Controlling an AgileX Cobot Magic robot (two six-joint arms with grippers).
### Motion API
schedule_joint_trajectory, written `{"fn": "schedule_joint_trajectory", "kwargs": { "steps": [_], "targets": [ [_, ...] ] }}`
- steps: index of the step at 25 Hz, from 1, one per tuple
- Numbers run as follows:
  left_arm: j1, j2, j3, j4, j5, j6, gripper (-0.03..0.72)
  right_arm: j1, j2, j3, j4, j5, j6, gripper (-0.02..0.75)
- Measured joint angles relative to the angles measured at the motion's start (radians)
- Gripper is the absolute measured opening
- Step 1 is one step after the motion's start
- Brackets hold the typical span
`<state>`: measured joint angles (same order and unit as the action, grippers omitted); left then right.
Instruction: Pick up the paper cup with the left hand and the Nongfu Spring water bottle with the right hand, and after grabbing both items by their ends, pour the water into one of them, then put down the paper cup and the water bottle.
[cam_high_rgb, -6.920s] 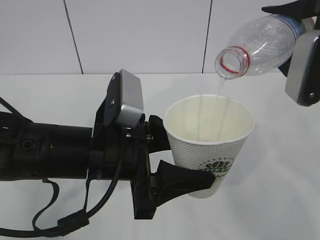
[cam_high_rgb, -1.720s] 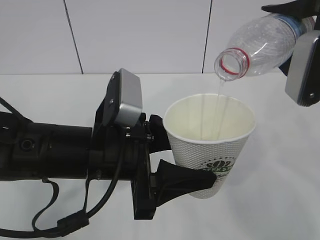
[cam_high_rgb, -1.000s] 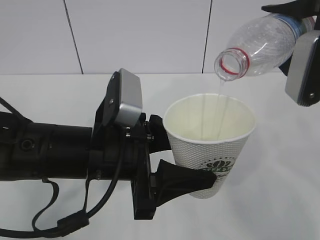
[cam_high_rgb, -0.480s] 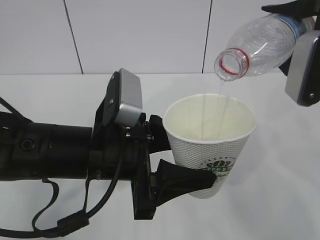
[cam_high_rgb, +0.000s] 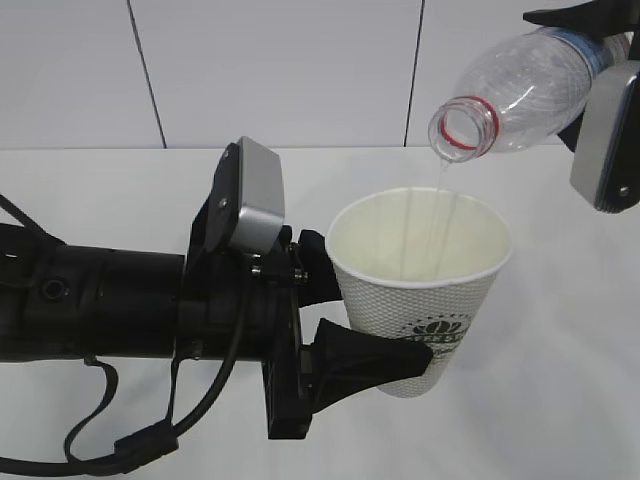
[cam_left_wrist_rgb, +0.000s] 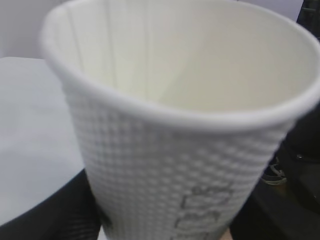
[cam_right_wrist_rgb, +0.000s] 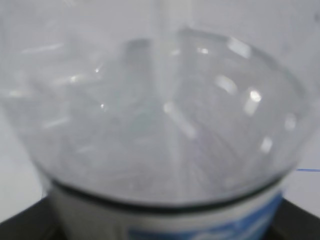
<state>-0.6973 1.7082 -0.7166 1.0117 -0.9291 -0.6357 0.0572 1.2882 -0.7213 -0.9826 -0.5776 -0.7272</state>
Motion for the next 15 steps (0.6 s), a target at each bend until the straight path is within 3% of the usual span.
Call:
{"fn": "schedule_joint_trajectory", "kwargs": {
  "steps": [15],
  "targets": [
    [0.0, 0.0, 0.0, 0.0, 0.0, 0.0, 0.506, 0.0, 0.0, 0.0, 0.0, 0.0, 0.0, 0.48]
  ]
}}
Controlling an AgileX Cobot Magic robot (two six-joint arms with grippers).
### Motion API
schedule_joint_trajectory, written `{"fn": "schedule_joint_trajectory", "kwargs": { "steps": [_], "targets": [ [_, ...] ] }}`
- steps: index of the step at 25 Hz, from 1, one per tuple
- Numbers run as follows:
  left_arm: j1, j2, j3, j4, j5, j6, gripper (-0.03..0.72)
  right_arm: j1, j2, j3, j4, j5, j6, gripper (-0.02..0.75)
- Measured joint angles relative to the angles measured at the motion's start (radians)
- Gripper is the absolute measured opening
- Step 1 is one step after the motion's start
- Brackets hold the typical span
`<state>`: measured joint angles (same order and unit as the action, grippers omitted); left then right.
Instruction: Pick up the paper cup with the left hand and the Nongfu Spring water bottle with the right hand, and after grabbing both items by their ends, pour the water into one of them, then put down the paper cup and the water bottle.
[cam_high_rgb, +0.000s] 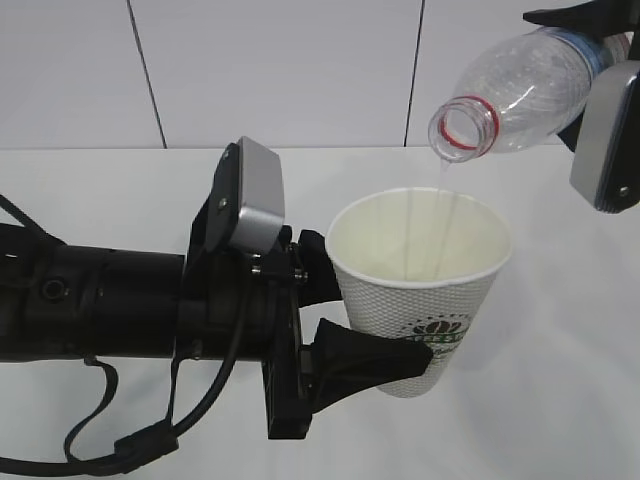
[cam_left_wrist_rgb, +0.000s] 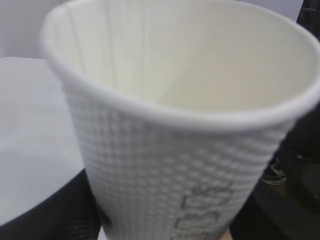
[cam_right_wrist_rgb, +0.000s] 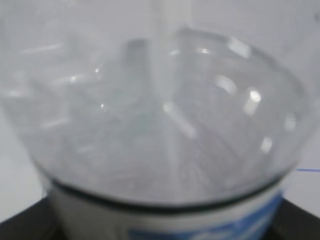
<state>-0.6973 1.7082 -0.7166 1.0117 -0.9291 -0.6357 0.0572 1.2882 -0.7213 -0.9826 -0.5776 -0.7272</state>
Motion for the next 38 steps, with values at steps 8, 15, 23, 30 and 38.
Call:
{"fn": "schedule_joint_trajectory", "kwargs": {
  "steps": [8, 15, 23, 30, 38],
  "targets": [
    [0.0, 0.0, 0.0, 0.0, 0.0, 0.0, 0.505, 0.0, 0.0, 0.0, 0.0, 0.0, 0.0, 0.48],
    [0.0, 0.0, 0.0, 0.0, 0.0, 0.0, 0.505, 0.0, 0.0, 0.0, 0.0, 0.0, -0.004, 0.48],
    [0.0, 0.0, 0.0, 0.0, 0.0, 0.0, 0.505, 0.0, 0.0, 0.0, 0.0, 0.0, -0.015, 0.48],
    [0.0, 0.0, 0.0, 0.0, 0.0, 0.0, 0.505, 0.0, 0.0, 0.0, 0.0, 0.0, -0.018, 0.48],
    [0.0, 0.0, 0.0, 0.0, 0.0, 0.0, 0.505, 0.0, 0.0, 0.0, 0.0, 0.0, -0.018, 0.48]
  ]
}}
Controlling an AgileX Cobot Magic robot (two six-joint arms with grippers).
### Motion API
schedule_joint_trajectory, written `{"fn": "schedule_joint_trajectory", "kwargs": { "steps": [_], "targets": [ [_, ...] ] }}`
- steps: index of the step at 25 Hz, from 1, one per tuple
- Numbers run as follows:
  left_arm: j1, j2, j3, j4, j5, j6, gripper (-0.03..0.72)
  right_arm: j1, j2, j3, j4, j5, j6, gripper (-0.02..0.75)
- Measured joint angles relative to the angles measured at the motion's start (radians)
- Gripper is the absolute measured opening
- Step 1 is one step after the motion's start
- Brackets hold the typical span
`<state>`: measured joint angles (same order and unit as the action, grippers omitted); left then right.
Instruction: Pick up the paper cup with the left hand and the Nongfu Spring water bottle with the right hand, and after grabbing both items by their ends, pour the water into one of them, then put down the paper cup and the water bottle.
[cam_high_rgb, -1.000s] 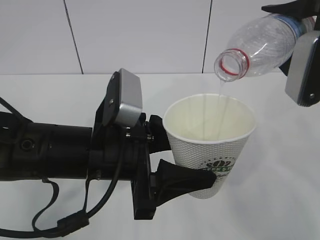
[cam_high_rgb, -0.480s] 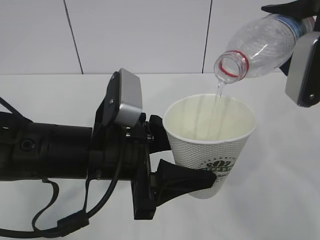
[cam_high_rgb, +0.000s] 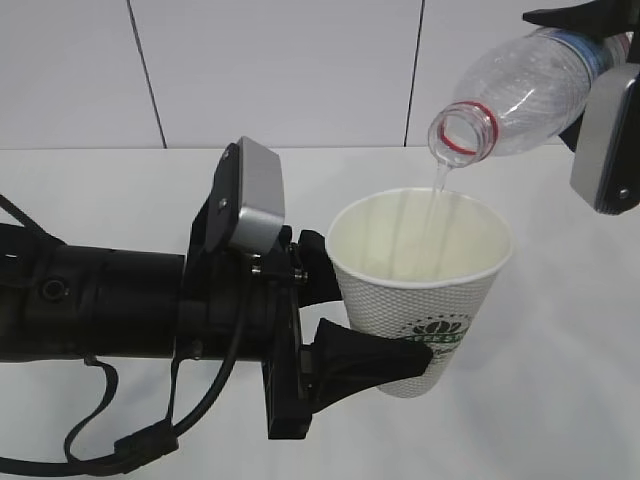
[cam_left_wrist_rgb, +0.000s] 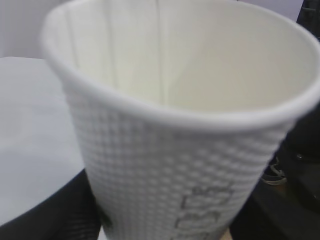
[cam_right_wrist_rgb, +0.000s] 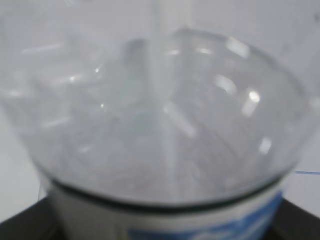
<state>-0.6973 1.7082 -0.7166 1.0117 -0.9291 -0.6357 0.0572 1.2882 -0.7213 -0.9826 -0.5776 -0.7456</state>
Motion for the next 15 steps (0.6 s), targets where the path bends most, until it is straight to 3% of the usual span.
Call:
{"fn": "schedule_joint_trajectory", "kwargs": {
  "steps": [15],
  "targets": [
    [0.0, 0.0, 0.0, 0.0, 0.0, 0.0, 0.504, 0.0, 0.0, 0.0, 0.0, 0.0, -0.002, 0.48]
  ]
}}
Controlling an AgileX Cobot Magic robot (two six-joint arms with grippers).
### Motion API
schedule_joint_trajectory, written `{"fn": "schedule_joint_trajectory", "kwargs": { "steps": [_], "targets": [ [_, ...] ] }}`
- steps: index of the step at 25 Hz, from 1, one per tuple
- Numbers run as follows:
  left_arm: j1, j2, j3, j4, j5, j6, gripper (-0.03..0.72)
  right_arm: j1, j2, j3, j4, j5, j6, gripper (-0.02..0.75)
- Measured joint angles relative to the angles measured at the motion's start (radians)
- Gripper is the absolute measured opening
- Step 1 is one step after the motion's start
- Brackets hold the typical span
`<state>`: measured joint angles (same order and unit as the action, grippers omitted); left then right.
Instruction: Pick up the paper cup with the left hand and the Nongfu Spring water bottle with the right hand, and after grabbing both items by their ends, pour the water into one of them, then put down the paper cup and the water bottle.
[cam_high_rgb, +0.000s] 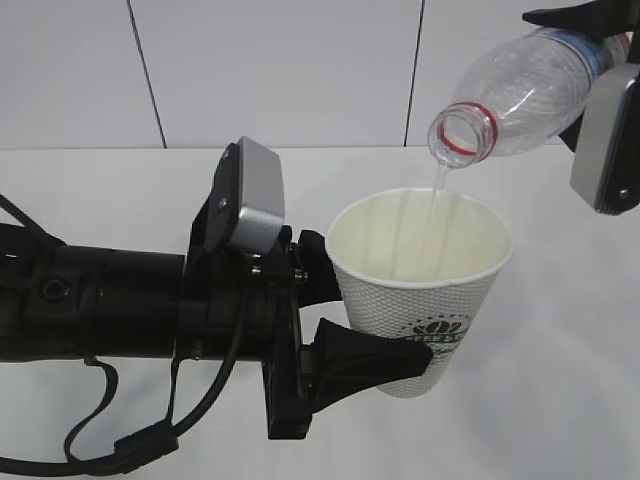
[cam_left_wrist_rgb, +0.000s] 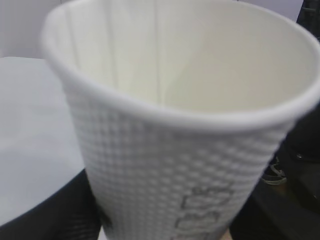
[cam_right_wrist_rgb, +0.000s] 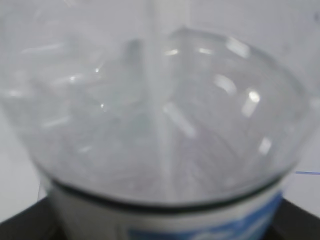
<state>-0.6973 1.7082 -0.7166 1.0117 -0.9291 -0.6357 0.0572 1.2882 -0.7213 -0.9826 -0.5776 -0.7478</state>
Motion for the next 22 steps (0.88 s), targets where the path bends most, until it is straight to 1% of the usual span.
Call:
{"fn": "schedule_joint_trajectory", "kwargs": {
  "steps": [22],
  "targets": [
    [0.0, 0.0, 0.0, 0.0, 0.0, 0.0, 0.504, 0.0, 0.0, 0.0, 0.0, 0.0, -0.002, 0.48]
  ]
}}
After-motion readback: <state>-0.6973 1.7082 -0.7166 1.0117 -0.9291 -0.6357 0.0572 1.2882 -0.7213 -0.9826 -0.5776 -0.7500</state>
